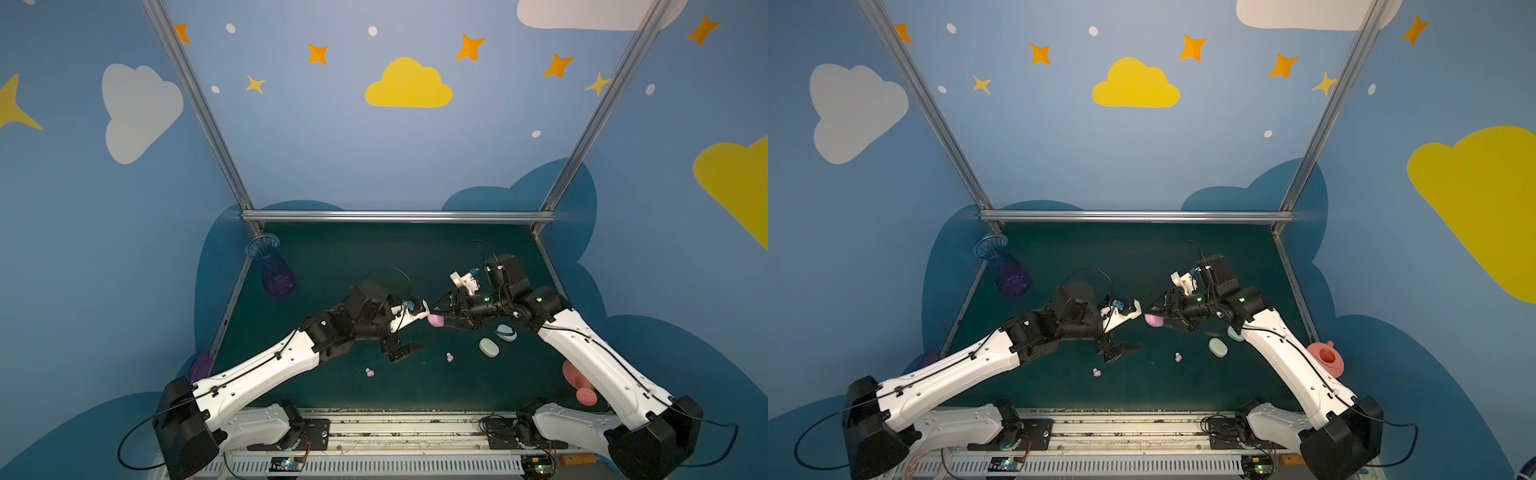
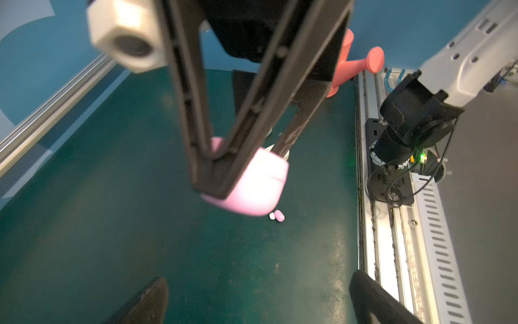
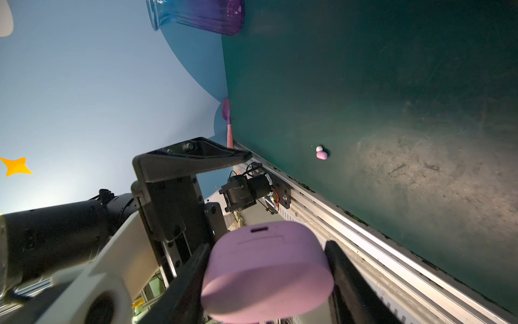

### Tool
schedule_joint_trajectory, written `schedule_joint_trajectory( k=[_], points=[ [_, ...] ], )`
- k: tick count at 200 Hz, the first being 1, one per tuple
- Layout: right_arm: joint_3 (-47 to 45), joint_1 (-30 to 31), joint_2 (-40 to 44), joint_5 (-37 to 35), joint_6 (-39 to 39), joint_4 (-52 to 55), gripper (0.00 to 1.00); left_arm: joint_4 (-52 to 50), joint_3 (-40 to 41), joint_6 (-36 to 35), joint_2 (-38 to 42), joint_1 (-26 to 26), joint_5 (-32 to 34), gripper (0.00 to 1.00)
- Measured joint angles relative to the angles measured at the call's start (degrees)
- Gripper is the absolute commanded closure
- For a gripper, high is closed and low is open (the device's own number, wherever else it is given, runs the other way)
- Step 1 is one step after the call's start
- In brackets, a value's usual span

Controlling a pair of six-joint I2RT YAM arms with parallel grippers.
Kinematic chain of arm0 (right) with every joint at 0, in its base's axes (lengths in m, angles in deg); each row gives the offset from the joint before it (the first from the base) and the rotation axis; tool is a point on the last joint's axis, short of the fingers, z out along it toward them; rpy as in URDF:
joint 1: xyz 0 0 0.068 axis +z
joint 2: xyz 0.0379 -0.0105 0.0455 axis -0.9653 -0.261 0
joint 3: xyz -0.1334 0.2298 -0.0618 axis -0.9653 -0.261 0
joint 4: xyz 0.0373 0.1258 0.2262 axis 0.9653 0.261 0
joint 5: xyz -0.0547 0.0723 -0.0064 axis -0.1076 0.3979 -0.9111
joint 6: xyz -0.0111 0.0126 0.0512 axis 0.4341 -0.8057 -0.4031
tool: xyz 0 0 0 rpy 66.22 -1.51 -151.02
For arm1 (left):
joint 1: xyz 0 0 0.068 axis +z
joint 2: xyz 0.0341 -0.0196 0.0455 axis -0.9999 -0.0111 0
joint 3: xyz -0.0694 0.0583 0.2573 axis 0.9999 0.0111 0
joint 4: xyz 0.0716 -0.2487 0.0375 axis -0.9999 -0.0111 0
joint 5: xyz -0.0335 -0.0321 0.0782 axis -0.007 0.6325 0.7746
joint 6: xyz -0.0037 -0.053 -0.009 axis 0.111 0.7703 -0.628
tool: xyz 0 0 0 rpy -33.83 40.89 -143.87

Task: Insert wireless bluetooth earbuds into charging case
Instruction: Pass the charging case.

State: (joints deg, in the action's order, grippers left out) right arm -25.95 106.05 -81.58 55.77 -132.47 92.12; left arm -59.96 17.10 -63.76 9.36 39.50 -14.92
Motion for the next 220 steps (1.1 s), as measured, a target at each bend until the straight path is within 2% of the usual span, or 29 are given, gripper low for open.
schedule_joint_trajectory(
  k=[38,82,220],
  points=[
    [1.31,2.54,-2.38,0.0,0.87,1.57,0.66,2.38,0.11,-2.47,-0.13,-0.42,-0.26,0.02],
    [3.32,4.5,-3.74,-0.07,1.7,2.43,0.66,2.93,-0.02,-3.74,-2.12,-1.05,-0.63,0.16],
    [6.86,6.19,-6.38,-3.39,5.9,10.64,0.68,2.62,-0.24,-4.48,-2.6,-1.79,-0.85,0.35]
  ],
)
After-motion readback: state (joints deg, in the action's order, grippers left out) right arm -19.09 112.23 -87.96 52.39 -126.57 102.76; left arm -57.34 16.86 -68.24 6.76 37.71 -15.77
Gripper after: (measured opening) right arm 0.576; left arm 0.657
